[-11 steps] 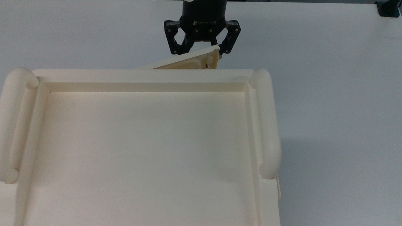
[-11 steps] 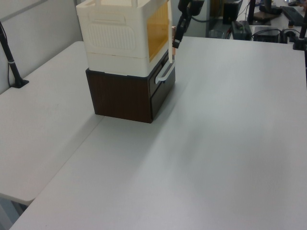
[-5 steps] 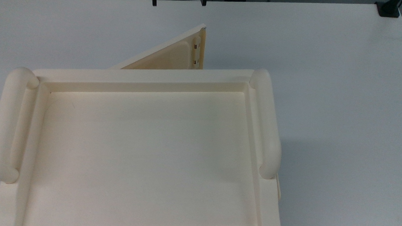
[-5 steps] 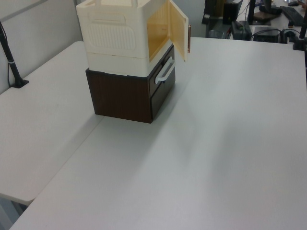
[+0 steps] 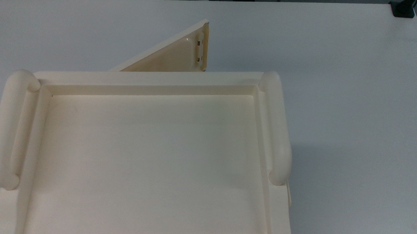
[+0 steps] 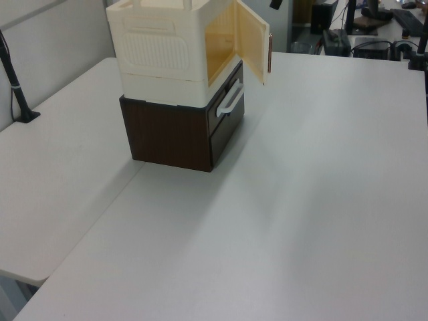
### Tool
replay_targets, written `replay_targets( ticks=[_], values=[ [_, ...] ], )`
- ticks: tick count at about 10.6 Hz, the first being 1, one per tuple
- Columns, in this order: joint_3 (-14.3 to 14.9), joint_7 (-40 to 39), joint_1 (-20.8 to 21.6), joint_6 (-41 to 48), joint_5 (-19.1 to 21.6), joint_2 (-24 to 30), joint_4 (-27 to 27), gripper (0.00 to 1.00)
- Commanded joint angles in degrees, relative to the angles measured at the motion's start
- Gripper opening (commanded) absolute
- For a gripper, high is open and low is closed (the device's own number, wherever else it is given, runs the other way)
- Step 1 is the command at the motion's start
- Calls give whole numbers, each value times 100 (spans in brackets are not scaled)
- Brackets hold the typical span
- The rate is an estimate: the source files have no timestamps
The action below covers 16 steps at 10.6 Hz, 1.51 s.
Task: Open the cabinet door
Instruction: 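Release the door and lift the gripper away from the cabinet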
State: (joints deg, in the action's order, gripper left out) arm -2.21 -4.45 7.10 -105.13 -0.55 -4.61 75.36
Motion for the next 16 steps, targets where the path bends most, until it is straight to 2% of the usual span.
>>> replay_targets(
  ticks=[1,3,5,6,8,10,12,14,16],
  values=[
    [1,-152,274,-543,125,-513,-4,100],
    [10,-170,292,-535,99,-717,13,100],
    [97,-179,231,-378,64,-673,110,100],
    [124,-231,109,-38,29,-647,93,100],
    [378,-660,2,665,20,-524,93,100],
    [388,-549,-15,1351,20,-393,127,100],
    [379,-128,-24,1530,2,-183,503,100],
    [379,-56,-155,1487,2,151,1013,100],
    [379,-47,-200,1460,2,328,1252,100]
  ],
)
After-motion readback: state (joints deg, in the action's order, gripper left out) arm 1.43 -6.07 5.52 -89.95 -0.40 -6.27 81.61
